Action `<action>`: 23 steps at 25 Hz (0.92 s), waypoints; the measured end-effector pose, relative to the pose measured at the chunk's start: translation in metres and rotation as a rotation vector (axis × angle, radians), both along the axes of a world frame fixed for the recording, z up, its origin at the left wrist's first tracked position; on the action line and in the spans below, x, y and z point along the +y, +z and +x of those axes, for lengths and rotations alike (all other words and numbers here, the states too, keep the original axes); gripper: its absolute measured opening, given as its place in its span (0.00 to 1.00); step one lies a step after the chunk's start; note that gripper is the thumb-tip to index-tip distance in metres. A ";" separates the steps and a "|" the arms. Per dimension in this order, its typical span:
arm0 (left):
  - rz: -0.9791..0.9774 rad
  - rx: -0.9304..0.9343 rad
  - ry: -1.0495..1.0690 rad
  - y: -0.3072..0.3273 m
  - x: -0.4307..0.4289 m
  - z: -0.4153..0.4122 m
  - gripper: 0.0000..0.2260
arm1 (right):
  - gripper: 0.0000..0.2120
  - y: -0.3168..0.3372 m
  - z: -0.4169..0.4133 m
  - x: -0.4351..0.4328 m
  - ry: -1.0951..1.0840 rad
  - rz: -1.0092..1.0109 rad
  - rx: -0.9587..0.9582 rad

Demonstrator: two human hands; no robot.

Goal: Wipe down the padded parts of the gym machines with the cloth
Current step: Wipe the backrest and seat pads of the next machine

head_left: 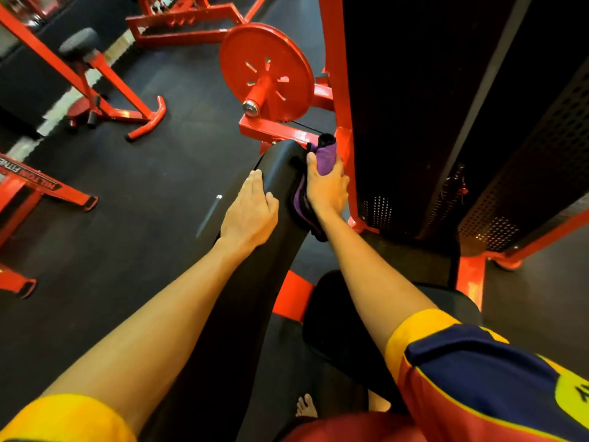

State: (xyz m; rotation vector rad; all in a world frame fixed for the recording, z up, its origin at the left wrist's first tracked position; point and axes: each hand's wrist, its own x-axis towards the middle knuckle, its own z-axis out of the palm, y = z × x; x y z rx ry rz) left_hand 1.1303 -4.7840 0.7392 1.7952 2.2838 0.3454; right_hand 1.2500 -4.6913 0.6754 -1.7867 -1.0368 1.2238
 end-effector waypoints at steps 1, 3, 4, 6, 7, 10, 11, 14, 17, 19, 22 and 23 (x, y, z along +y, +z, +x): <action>-0.002 0.006 0.001 0.000 0.000 0.001 0.26 | 0.39 -0.001 0.001 -0.006 -0.039 -0.006 0.036; -0.001 0.021 -0.007 -0.001 -0.001 0.001 0.27 | 0.40 -0.003 -0.003 -0.023 -0.089 -0.030 0.113; 0.003 0.029 -0.004 -0.001 0.000 0.002 0.27 | 0.41 -0.006 -0.007 -0.036 -0.098 -0.055 0.137; -0.003 0.036 0.007 -0.001 0.001 0.002 0.27 | 0.41 -0.011 -0.016 -0.066 -0.106 -0.087 0.171; -0.008 0.041 0.009 -0.001 -0.001 0.003 0.27 | 0.42 -0.011 -0.019 -0.082 -0.109 -0.087 0.189; -0.015 0.059 0.030 0.002 -0.005 0.007 0.27 | 0.42 -0.006 -0.028 -0.123 -0.077 -0.059 0.214; -0.018 0.065 0.038 0.004 -0.006 0.008 0.27 | 0.42 -0.003 -0.030 -0.135 -0.056 -0.052 0.210; -0.035 0.084 0.048 0.007 -0.013 0.012 0.26 | 0.42 0.004 -0.033 -0.162 -0.004 -0.058 0.201; -0.048 0.096 0.041 0.008 -0.035 0.008 0.26 | 0.41 0.007 -0.037 -0.189 0.042 -0.046 0.196; -0.047 0.103 0.052 0.006 -0.061 0.003 0.26 | 0.41 0.007 -0.040 -0.212 0.066 -0.013 0.195; -0.063 0.104 0.102 0.004 -0.106 -0.008 0.26 | 0.41 0.004 -0.044 -0.248 0.107 0.028 0.187; -0.061 0.111 0.122 0.003 -0.122 -0.010 0.27 | 0.41 0.005 -0.044 -0.260 0.120 0.030 0.192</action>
